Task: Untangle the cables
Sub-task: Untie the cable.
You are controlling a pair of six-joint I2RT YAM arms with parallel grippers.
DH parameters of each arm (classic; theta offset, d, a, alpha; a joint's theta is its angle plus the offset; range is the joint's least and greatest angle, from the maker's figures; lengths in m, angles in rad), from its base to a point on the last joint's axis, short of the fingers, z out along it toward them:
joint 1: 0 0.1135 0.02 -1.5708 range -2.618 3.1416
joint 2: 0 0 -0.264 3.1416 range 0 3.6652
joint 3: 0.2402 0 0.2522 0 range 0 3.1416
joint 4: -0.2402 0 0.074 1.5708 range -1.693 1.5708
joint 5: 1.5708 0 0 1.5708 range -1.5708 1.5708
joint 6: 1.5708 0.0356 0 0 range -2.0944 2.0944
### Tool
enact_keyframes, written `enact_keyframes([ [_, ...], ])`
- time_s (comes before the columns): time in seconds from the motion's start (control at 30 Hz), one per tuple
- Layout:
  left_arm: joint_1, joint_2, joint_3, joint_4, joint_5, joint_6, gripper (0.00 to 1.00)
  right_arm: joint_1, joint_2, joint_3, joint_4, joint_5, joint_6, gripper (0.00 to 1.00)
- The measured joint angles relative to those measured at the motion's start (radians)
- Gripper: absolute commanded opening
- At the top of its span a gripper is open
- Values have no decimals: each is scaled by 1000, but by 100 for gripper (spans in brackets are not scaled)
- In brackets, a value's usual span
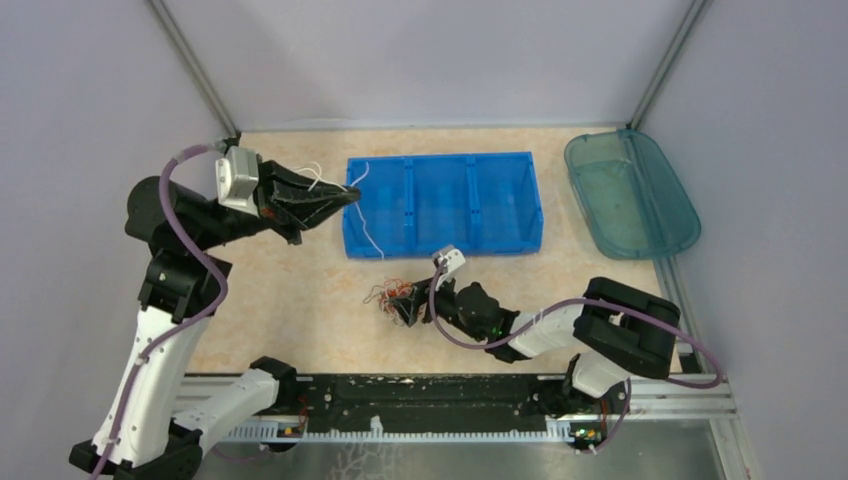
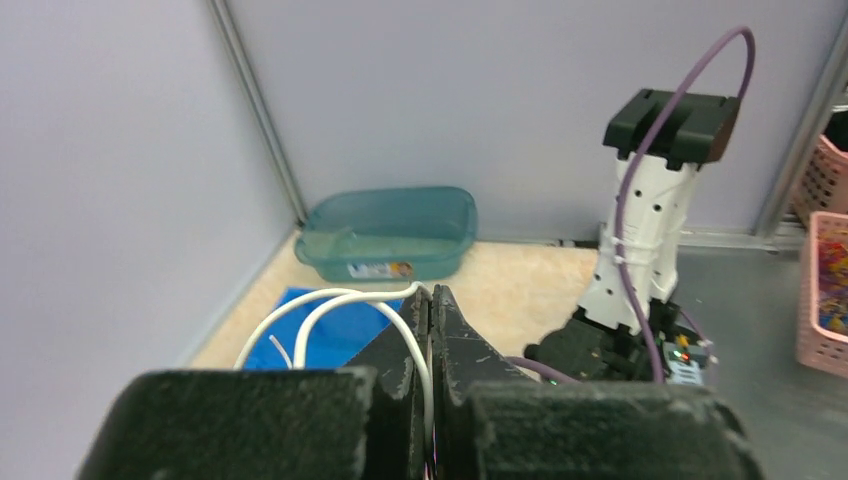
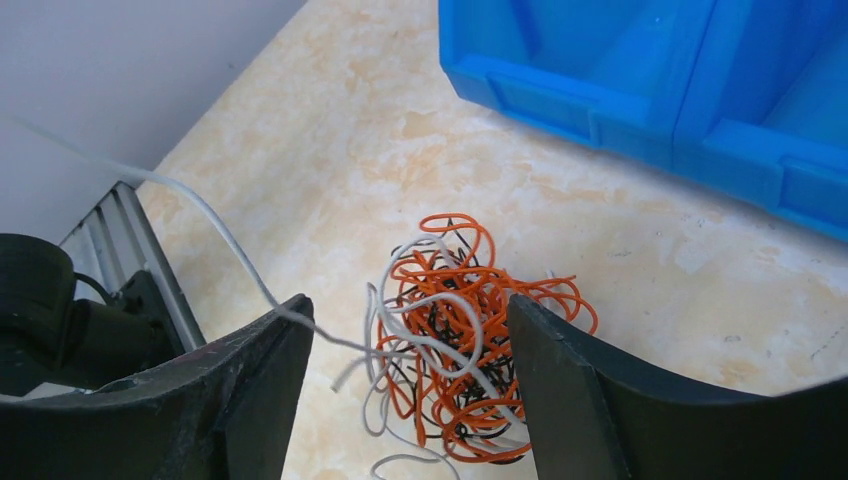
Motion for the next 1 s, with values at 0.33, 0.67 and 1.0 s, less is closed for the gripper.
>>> enact_keyframes([
  [0.33, 0, 30, 135, 51, -98, 111, 0, 0, -34, -25, -45, 2, 1, 72],
  [0.67, 0, 85, 297, 85, -117, 172, 0, 0, -205, -2, -169, -46, -64, 77],
  [1.0, 0, 139, 402, 84, -125, 185, 0, 0, -249, 276, -294, -303, -213, 73],
])
